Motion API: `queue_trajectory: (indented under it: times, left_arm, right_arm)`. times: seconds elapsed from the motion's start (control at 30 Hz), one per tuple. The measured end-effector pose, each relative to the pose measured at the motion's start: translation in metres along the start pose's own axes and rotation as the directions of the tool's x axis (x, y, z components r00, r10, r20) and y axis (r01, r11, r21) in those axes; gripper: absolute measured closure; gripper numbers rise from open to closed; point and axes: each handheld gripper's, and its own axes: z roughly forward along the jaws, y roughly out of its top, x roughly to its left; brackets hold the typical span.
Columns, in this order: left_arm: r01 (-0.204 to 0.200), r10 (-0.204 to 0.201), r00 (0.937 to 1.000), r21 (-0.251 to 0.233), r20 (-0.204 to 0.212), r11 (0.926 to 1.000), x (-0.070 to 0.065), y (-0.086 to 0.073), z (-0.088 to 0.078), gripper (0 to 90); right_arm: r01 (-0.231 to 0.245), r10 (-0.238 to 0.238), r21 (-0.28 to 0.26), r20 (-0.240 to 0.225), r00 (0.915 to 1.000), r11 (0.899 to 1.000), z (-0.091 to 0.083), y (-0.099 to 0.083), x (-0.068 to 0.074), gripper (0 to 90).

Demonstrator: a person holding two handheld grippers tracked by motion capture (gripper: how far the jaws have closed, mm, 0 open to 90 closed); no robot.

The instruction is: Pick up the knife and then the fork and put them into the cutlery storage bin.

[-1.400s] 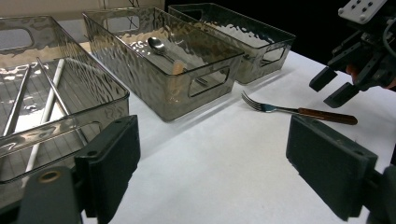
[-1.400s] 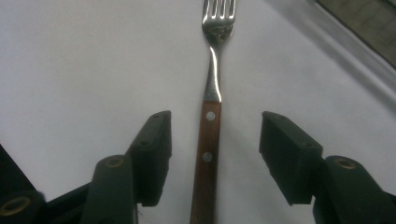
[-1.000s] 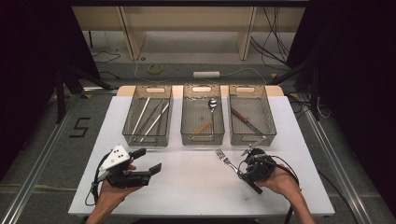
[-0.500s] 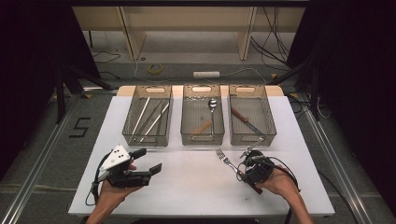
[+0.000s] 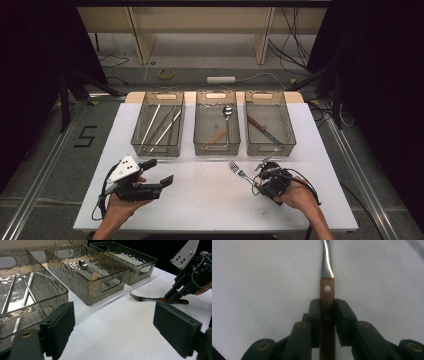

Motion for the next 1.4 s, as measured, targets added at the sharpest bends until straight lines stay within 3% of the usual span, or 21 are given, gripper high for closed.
queue_trajectory:
  times: [0.47,0.8,1.0,1.4]
  left_arm:
    - [-0.001,0.001,1.0000,-0.001,-0.003,1.0000,0.000,0.000,-0.001,17.1]
    - [0.004,-0.004,0.9999,-0.010,-0.010,0.9999,0.000,0.001,-0.001,17.1]
    - [0.008,-0.008,0.9999,-0.009,-0.011,0.9999,0.001,0.001,-0.001,17.1]
    - [0.018,-0.018,0.9996,-0.016,-0.020,0.9997,0.003,0.000,-0.002,17.1]
  right_arm:
    - [0.023,-0.024,-0.036,-0.028,0.9993,0.999,-0.004,-0.003,-0.003,77.3]
    - [0.006,-0.011,-0.108,-0.045,0.9989,0.994,-0.020,-0.009,-0.008,77.3]
    - [0.009,-0.019,-0.185,-0.048,0.9987,0.983,-0.041,-0.014,-0.013,77.4]
    - [0.006,-0.013,-0.227,-0.030,0.9995,0.974,-0.053,-0.011,-0.019,77.4]
